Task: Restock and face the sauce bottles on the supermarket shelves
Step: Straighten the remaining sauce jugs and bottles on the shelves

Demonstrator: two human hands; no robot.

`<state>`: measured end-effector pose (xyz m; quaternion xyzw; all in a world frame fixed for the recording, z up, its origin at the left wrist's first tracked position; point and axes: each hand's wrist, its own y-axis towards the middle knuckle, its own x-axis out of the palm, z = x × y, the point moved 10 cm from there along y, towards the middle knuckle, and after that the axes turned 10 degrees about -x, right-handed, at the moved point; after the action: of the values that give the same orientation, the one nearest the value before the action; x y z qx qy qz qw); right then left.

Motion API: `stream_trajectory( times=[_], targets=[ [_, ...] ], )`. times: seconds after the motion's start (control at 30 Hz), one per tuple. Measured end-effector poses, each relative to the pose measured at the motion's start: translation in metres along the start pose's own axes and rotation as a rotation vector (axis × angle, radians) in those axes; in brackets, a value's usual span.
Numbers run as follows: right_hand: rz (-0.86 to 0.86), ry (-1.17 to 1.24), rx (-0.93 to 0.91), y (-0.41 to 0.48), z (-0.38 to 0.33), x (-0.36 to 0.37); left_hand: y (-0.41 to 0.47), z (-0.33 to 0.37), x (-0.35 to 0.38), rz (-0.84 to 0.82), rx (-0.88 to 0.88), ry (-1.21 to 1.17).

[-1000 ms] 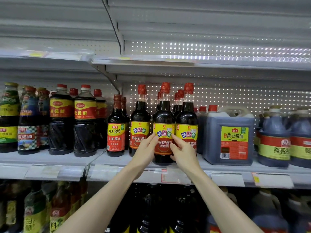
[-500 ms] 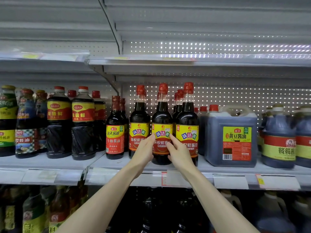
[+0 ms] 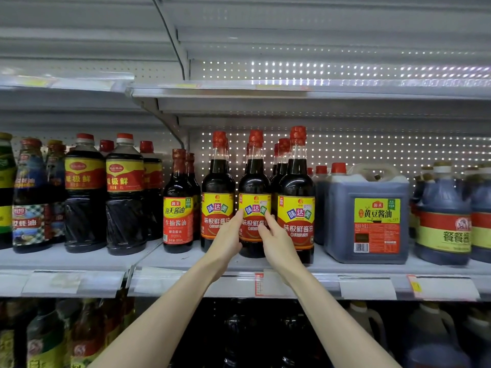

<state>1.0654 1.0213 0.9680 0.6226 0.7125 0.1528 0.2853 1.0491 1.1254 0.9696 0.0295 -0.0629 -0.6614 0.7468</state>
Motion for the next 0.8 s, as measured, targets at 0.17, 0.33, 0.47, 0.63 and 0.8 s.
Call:
stream_trajectory(
  times=[0.17, 0.33, 0.47, 0.63, 0.8],
  targets=[
    [0.011, -0.011, 0.003, -0.001, 0.005, -0.001, 0.003, -0.005, -0.003, -0.002, -0.017, -0.082],
    [0.009, -0.008, 0.006, 0.001, 0.004, -0.001, 0.008, -0.007, -0.004, 0.001, -0.018, -0.097],
    [0.012, 0.028, 0.030, 0.005, 0.007, 0.000, 0.009, -0.007, -0.004, 0.000, -0.010, -0.100],
    [0.015, 0.035, 0.043, 0.008, 0.010, 0.002, 0.011, -0.006, -0.002, -0.020, 0.003, -0.090],
    [0.011, 0.040, 0.038, 0.010, 0.009, 0.003, 0.013, -0.005, -0.003, -0.016, 0.015, -0.094]
  ],
)
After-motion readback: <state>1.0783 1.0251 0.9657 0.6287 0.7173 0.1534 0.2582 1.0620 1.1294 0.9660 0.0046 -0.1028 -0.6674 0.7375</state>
